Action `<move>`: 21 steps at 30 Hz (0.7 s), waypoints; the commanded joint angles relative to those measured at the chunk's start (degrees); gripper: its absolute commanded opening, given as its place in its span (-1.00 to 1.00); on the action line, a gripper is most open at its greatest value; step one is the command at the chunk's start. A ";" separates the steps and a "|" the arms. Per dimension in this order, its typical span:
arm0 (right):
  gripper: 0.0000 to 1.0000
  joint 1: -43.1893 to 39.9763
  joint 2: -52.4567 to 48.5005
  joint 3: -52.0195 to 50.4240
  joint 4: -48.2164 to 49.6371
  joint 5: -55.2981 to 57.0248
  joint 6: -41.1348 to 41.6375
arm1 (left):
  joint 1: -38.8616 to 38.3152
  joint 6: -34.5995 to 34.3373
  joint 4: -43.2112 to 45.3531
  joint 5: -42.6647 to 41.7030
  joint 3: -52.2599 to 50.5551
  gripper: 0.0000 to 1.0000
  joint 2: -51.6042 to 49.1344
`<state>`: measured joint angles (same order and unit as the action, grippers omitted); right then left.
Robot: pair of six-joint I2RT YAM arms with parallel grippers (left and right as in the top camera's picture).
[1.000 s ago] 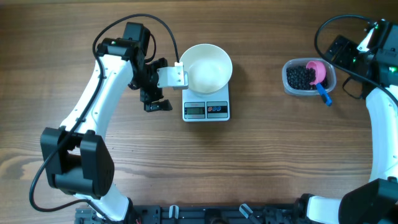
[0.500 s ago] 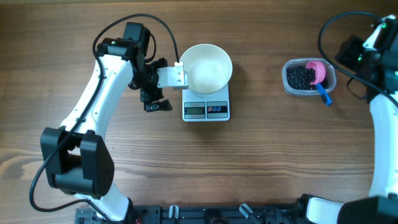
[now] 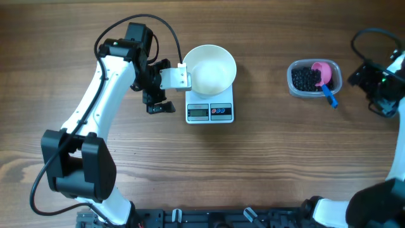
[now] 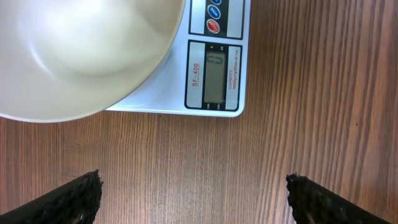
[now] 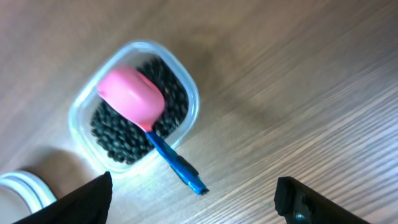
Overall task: Scoop item into bowl and weigh 150g on scale
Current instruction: 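Move the right gripper to the pink scoop's blue handle and grasp it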
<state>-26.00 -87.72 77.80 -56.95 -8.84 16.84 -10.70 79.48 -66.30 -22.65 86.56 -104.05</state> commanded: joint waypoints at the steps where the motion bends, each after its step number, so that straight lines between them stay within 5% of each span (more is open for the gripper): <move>1: 0.77 0.31 -1.44 -6.71 3.08 -5.75 -0.11 | 0.33 1.11 0.13 -1.55 -0.48 1.00 -0.13; 4: 0.81 0.26 -1.64 -13.05 7.98 -8.59 -0.11 | 0.33 1.11 0.13 -1.53 -0.48 1.00 -0.13; 11: 0.47 0.55 -1.75 -18.47 14.23 -8.20 -5.40 | 0.33 1.11 0.13 -1.53 -0.48 1.00 -0.13; 14: -0.24 0.55 -1.75 -18.47 14.71 -13.40 -4.22 | 0.33 1.11 0.13 -1.55 -0.48 1.00 -0.13; 21: -0.24 0.55 -1.75 -18.47 14.36 -14.80 -4.74 | 0.33 1.11 0.13 -1.53 -0.48 1.00 -0.13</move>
<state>-25.91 -88.95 59.37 -42.57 -21.87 12.93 -10.70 79.48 -66.28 -22.65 86.56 -104.05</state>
